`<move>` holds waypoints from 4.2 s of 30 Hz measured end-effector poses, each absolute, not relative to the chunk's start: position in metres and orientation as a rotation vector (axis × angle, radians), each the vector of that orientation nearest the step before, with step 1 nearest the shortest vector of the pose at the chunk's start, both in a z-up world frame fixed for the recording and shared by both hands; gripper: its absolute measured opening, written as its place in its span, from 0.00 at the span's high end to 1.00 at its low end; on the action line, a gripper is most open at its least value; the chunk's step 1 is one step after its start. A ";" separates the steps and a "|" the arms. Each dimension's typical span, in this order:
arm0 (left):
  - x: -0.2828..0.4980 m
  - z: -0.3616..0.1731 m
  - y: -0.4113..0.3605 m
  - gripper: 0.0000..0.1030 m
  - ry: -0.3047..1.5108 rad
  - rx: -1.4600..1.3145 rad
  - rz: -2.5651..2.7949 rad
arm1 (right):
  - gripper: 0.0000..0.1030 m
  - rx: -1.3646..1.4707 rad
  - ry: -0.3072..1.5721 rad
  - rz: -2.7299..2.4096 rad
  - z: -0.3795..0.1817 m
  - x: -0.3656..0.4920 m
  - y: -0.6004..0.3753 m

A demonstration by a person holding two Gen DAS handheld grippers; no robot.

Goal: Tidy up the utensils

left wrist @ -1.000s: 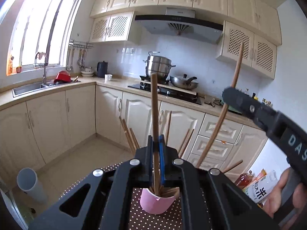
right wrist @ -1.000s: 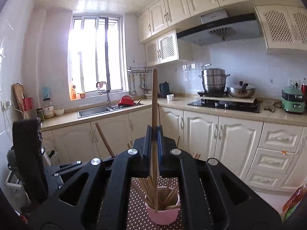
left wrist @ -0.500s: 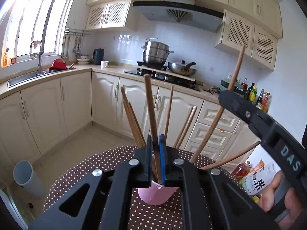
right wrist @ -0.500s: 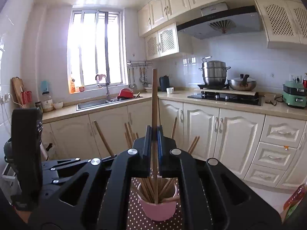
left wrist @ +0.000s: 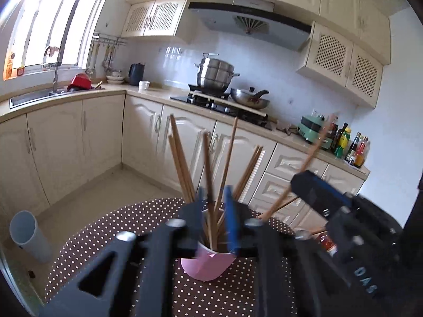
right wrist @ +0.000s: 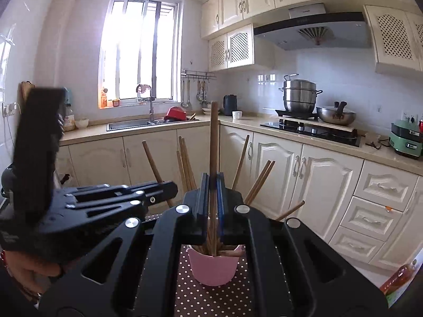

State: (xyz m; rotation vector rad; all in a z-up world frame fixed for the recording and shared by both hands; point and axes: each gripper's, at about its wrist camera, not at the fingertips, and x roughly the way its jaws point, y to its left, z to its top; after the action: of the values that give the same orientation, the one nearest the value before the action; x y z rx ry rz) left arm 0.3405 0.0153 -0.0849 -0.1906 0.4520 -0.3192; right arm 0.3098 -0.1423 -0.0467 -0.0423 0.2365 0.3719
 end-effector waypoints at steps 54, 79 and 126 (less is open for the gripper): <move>0.027 0.006 0.025 0.12 0.156 -0.025 -0.125 | 0.12 -0.001 0.036 0.209 0.002 0.074 -0.167; 0.019 0.013 0.014 0.12 0.091 0.041 -0.075 | 0.09 -0.005 0.017 0.197 0.003 0.062 -0.167; 0.022 0.006 0.004 0.12 0.067 0.064 -0.051 | 0.08 0.018 0.032 0.201 0.002 0.069 -0.170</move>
State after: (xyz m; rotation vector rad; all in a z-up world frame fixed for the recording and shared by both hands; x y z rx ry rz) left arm 0.0218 0.0040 0.0058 0.0637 0.0672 -0.0510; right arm 0.0688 -0.1703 0.0023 0.0178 0.0315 0.2011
